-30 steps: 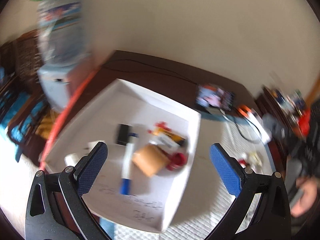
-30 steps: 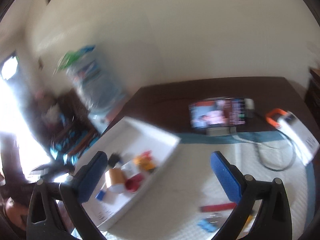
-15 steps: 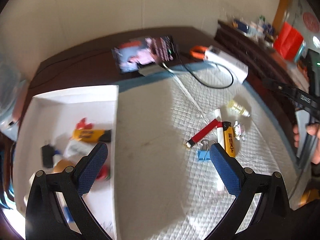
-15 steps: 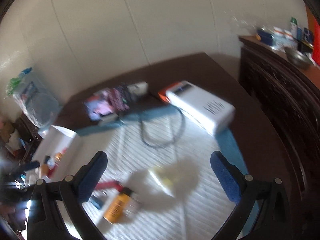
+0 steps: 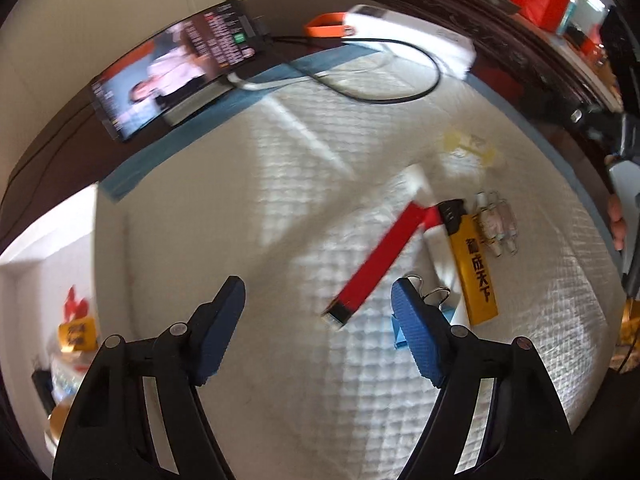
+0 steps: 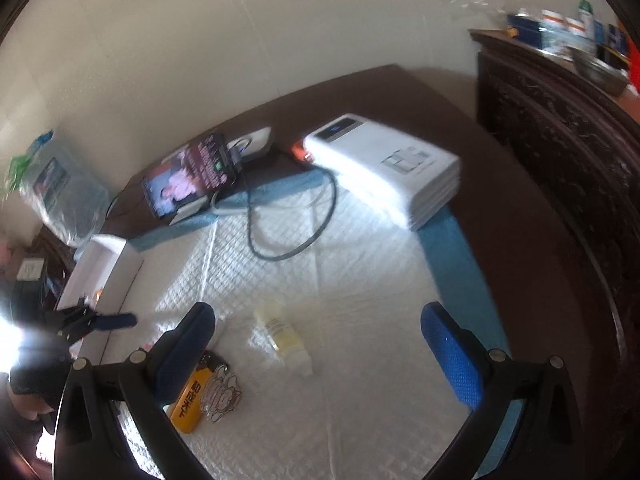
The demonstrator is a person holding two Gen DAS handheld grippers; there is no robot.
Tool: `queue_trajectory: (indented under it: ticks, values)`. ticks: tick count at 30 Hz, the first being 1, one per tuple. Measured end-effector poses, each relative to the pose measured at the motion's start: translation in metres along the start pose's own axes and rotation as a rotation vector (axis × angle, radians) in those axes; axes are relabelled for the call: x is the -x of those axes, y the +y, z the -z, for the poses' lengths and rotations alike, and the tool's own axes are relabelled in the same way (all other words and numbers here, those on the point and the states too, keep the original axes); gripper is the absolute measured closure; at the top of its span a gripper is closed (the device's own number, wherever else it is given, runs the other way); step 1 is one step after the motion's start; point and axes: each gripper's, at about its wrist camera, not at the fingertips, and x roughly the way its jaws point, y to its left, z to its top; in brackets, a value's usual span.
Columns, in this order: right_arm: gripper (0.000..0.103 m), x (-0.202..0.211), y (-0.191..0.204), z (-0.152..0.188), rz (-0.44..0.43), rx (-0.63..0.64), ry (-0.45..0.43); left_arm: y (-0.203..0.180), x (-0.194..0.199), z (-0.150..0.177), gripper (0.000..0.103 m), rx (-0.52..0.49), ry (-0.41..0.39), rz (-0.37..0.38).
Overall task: Organize rigid objects
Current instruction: 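Grasp the red stick with the left gripper while the right grasps the yellow-liquid bottle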
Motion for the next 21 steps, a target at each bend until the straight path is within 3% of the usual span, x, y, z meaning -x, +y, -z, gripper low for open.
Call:
queue_trajectory:
  ticks: [3,4,7,8,12,15,17,21]
  values:
    - [0.001,-0.011,0.009,0.003,0.037,0.052,0.035,-0.011,-0.008,-0.005,0.046,-0.055,0.014,0.006]
    - [0.007,-0.013,0.011,0.004,0.043,0.070,0.044,-0.013,-0.006,-0.005,0.053,-0.067,0.001,0.015]
    - [0.042,-0.022,0.016,0.007,0.061,0.122,0.084,-0.018,-0.006,-0.009,0.068,-0.073,-0.007,0.033]
    - [0.047,-0.024,0.017,0.008,0.057,0.133,0.095,-0.018,-0.006,-0.009,0.072,-0.072,-0.013,0.036]
    - [0.050,-0.030,0.026,0.014,0.025,0.186,0.123,-0.021,-0.004,-0.008,0.089,-0.075,-0.020,0.053]
    - [0.059,-0.034,0.034,0.021,0.063,0.256,0.137,-0.022,-0.004,-0.007,0.091,-0.065,-0.026,0.048]
    - [0.084,-0.033,0.035,0.021,0.060,0.263,0.148,-0.020,-0.006,-0.007,0.092,-0.030,-0.033,0.062]
    - [0.084,-0.019,0.031,0.019,0.022,0.225,0.124,-0.010,0.005,-0.001,0.092,0.057,-0.065,0.080]
